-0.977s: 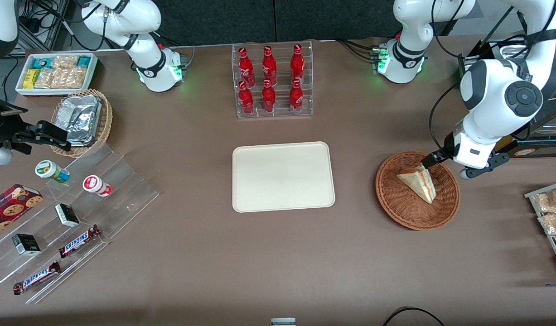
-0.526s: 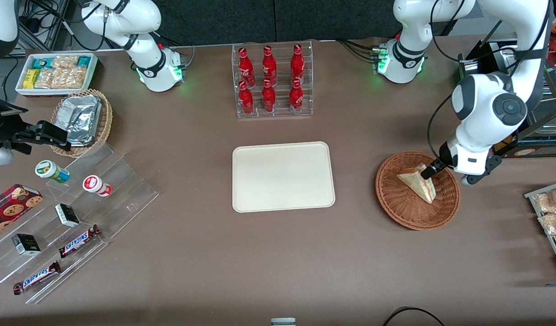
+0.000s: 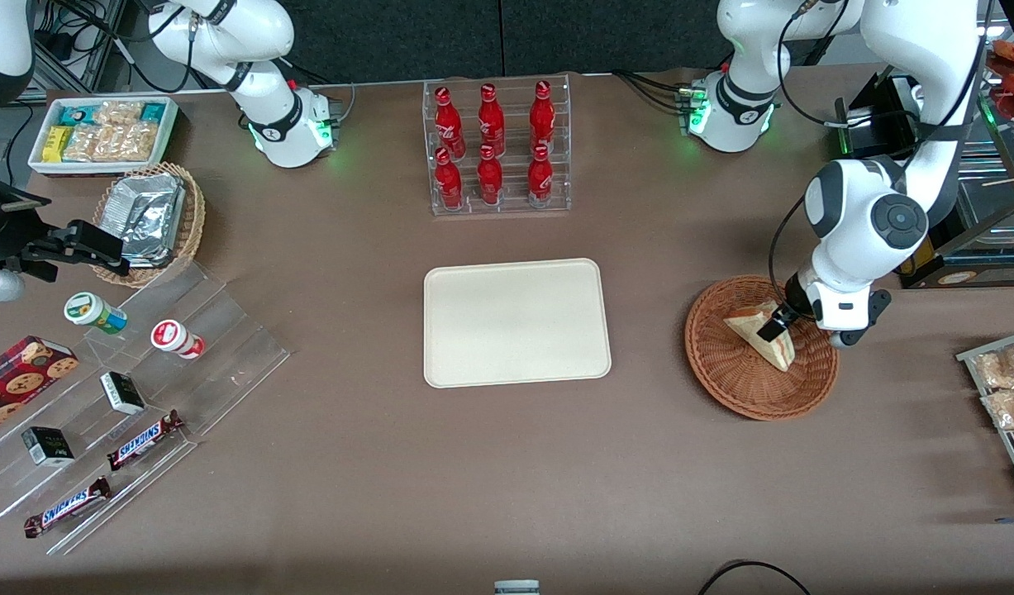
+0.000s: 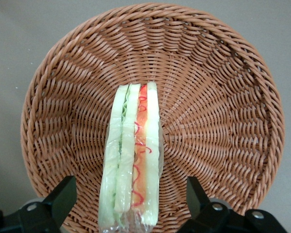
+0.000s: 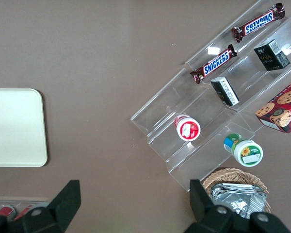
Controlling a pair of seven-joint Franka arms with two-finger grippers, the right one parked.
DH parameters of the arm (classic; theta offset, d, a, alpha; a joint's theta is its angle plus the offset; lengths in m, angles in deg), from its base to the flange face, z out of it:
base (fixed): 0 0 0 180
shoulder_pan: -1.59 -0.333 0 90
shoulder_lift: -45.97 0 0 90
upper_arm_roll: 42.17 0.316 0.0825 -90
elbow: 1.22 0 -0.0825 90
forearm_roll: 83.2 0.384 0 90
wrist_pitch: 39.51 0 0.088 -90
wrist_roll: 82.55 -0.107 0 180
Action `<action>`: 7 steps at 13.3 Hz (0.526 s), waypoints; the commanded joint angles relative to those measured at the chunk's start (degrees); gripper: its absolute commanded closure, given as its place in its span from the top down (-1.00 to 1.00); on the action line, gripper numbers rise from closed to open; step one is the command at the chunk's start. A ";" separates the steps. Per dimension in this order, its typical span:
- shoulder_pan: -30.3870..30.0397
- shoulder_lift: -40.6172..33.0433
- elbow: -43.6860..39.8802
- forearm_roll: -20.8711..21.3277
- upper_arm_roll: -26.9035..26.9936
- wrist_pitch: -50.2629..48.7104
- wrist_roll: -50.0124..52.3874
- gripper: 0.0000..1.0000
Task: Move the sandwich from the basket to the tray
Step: 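Lower the open left gripper and close it on the wrapped sandwich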
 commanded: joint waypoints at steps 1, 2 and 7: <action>0.69 0.73 0.69 -0.32 0.08 1.86 2.10 1.00; 1.04 1.08 0.77 -0.32 0.08 1.78 2.19 1.00; 1.13 2.58 0.69 -0.49 -0.01 1.08 2.63 0.78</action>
